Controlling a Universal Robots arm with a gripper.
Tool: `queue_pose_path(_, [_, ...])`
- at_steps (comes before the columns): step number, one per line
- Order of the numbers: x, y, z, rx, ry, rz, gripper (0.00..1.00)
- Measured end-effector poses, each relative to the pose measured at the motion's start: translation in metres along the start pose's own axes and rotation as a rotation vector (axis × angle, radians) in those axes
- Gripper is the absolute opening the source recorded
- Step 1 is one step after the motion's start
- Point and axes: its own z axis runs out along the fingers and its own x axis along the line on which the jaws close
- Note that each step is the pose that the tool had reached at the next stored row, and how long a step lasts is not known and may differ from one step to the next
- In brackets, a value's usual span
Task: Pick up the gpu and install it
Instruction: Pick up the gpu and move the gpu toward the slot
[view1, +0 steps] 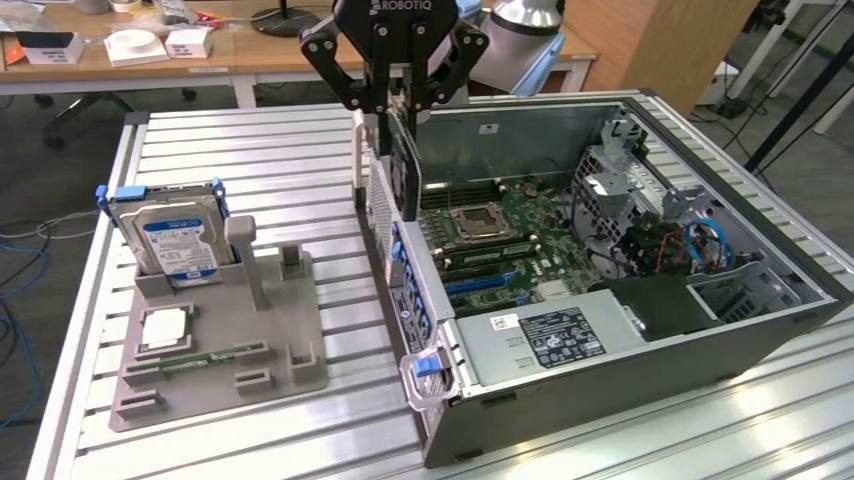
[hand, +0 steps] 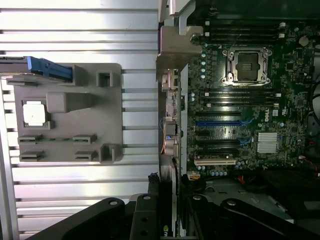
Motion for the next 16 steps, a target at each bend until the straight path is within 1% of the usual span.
queue_pose_path(16, [-0.0069, 0.0003, 0.0002, 0.0000, 0.0000, 0.000, 0.26])
